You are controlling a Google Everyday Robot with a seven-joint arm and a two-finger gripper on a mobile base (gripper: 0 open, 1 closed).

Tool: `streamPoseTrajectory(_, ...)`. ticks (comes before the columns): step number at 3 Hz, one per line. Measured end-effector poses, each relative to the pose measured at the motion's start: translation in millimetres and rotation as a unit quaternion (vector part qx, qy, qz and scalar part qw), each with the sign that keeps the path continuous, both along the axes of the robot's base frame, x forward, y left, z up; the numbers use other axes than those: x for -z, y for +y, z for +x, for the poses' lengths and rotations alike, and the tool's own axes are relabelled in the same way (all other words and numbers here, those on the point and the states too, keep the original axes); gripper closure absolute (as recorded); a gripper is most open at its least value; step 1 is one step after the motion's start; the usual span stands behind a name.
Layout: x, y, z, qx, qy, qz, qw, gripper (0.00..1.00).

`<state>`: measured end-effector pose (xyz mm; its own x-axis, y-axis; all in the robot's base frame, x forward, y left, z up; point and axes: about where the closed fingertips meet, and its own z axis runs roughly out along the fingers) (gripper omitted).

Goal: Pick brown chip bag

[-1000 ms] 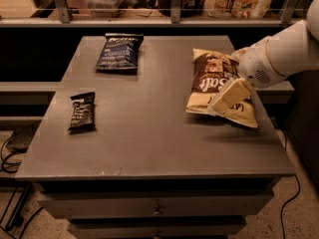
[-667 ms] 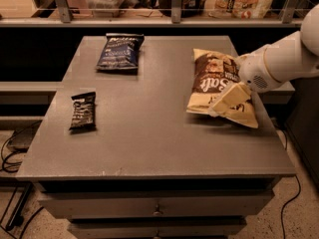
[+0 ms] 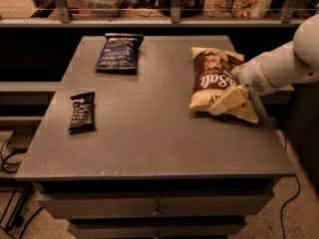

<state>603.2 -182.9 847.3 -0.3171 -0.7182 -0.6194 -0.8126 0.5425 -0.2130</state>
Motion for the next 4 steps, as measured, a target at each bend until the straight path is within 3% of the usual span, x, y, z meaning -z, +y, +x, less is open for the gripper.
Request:
streamPoseTrajectory(3,-52.6,13.4,-2.1,-0.026,-0.059,-0.013,0.9978,0.95)
streamPoseTrajectory(4,-79.2,23.4,-11.6,-0.056,-0.079,-0.005,0.9953,1.0)
